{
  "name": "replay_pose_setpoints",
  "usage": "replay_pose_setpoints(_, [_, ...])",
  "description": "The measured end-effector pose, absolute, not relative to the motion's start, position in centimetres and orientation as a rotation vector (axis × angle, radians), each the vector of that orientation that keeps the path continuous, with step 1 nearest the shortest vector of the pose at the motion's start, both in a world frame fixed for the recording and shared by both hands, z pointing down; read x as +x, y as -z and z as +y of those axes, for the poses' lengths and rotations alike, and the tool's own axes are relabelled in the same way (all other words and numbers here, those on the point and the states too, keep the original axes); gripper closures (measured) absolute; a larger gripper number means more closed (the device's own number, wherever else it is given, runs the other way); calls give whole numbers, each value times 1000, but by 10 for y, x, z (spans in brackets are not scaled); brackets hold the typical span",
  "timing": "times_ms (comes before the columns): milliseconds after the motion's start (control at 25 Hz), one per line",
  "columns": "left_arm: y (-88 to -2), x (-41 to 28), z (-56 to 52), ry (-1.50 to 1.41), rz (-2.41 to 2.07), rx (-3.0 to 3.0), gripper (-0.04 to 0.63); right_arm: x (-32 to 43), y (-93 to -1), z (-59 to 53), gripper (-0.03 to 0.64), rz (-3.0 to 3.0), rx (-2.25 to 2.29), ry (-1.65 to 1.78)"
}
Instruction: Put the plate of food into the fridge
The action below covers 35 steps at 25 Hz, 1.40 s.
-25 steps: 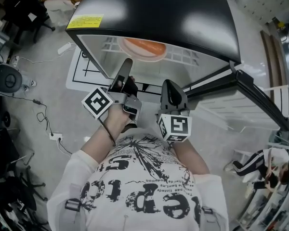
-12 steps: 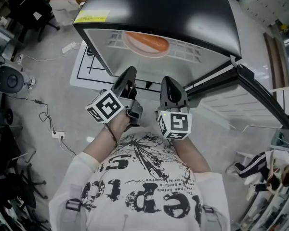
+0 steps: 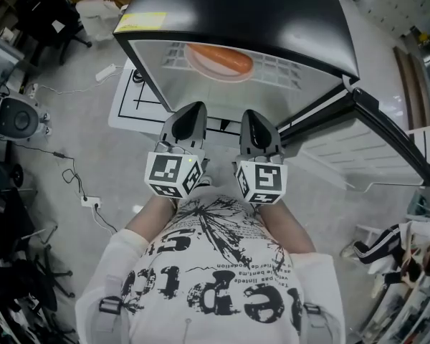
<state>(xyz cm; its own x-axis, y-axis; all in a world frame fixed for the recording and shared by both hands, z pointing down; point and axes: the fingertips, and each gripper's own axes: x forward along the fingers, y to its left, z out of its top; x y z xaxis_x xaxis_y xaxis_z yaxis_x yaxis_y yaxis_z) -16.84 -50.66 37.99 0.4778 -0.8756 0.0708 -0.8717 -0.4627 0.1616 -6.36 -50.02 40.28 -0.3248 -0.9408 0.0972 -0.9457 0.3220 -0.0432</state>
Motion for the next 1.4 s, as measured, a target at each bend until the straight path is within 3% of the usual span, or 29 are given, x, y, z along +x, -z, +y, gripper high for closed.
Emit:
replay_pose_setpoints(320, [-369,-166,-493,-41,-1647,2779,588,-75,-398,-497,615,-2544,1750,-116])
replay_pose_setpoints(1400, [-377,-166,-512,21,-1541,2641,588,-77,-399,-506,615,-2553,1678,-49])
